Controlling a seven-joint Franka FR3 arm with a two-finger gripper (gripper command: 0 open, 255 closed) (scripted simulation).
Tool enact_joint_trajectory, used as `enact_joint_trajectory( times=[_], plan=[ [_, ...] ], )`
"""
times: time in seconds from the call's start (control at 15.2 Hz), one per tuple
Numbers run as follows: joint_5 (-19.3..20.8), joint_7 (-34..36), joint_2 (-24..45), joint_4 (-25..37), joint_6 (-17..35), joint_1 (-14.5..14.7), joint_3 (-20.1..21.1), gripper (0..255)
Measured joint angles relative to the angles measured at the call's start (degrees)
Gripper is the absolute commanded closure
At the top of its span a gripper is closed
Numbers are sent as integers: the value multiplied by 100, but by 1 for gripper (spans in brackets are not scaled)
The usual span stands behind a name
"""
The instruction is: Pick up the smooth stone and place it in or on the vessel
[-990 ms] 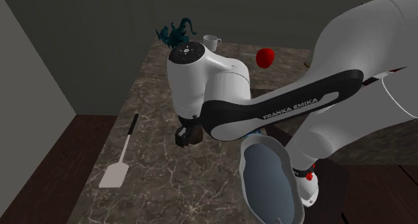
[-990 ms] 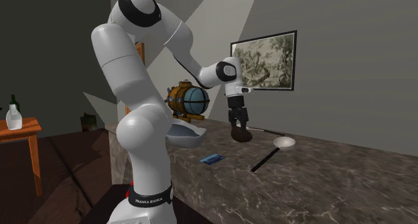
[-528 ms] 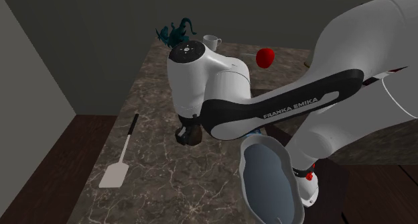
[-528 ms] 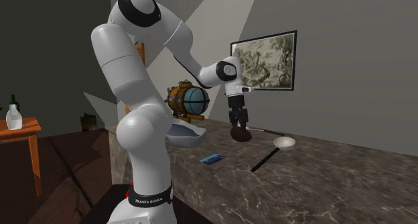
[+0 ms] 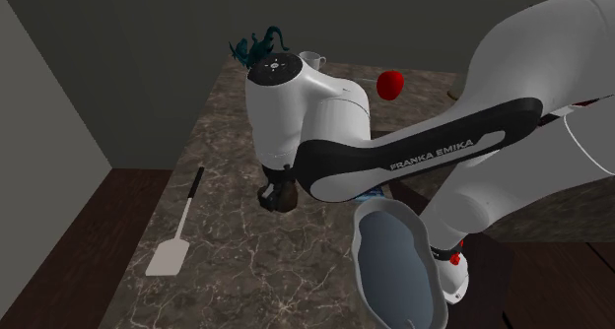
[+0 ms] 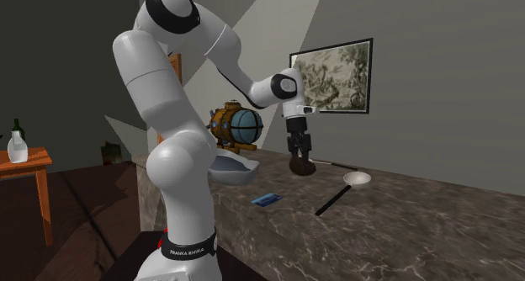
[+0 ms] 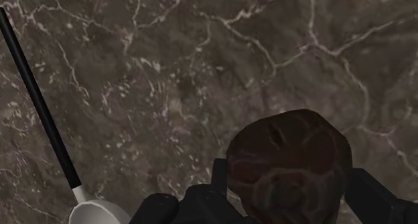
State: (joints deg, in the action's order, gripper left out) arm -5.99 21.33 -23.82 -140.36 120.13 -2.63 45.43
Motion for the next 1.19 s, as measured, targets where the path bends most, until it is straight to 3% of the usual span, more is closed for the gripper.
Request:
enact_joint_trajectory(
  times=[1.19],
  plan=[
    [-91, -359, -521, 972, -1441, 133, -496, 255]
  ],
)
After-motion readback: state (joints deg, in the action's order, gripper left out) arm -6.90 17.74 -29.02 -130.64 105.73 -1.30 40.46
